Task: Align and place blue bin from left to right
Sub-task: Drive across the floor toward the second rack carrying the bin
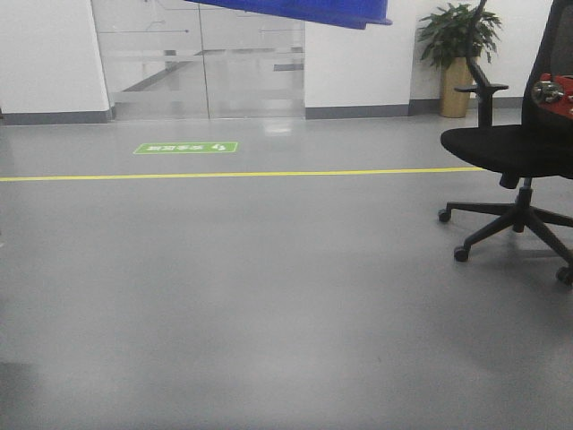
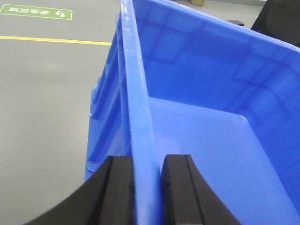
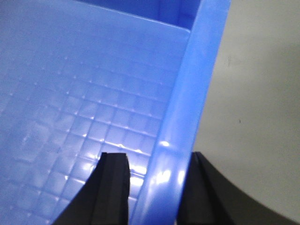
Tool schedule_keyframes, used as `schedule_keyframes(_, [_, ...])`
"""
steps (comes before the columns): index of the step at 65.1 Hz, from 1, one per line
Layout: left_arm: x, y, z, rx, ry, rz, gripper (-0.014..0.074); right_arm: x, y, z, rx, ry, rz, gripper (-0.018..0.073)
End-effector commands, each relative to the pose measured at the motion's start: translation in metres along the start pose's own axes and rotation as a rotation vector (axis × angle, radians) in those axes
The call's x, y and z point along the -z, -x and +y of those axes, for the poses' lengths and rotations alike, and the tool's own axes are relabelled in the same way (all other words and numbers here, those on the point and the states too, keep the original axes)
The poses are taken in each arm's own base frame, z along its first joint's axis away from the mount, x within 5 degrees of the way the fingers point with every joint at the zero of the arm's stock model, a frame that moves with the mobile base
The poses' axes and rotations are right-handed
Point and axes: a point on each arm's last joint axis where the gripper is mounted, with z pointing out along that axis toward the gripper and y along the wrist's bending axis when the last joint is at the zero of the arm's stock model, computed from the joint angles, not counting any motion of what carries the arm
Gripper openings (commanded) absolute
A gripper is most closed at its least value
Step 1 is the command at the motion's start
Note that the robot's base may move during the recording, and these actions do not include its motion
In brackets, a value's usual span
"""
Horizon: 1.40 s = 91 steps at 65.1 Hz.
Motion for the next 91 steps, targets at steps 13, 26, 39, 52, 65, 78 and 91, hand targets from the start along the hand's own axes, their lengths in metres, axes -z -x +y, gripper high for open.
schedule_keyframes(13, [0.0245, 0.0214, -0.0152, 0.035, -0.092, -0.162, -0.0111, 0.0104, 0.0109, 0.0067, -0.022, 0.044, -0.11, -0.0153])
schedule_keyframes(26, [0.0245, 0.0214, -0.0152, 0.035, -0.092, -0.162, -0.0111, 0.0104, 0.0109, 0.0067, -0.022, 0.044, -0.11, -0.0153])
schedule_keyframes(39, [0.0245, 0.0214, -0.0152, 0.035, -0.092, -0.162, -0.0111, 0.0104, 0.0109, 0.0067, -0.022, 0.044, -0.11, -0.0153])
schedule_keyframes(52, [0.0245, 0.0214, -0.0152, 0.035, -0.092, -0.162, -0.0111, 0.0104, 0.0109, 0.0067, -0.022, 0.044, -0.11, -0.0153])
schedule_keyframes(65, [0.0245, 0.0214, -0.0152, 0.035, -0.092, -0.162, -0.0111, 0.0104, 0.0109, 0.0067, -0.022, 0.044, -0.11, -0.0153])
schedule_keyframes(78, [0.0245, 0.0214, -0.0152, 0.035, -0.092, -0.162, -0.0111, 0.0104, 0.0109, 0.0067, -0.022, 0.044, -0.11, -0.0153])
schedule_keyframes(91, [0.0245, 0.0214, -0.0152, 0.035, -0.092, -0.162, -0.0111, 0.0104, 0.0109, 0.0067, -0.022, 0.044, -0.11, -0.0153])
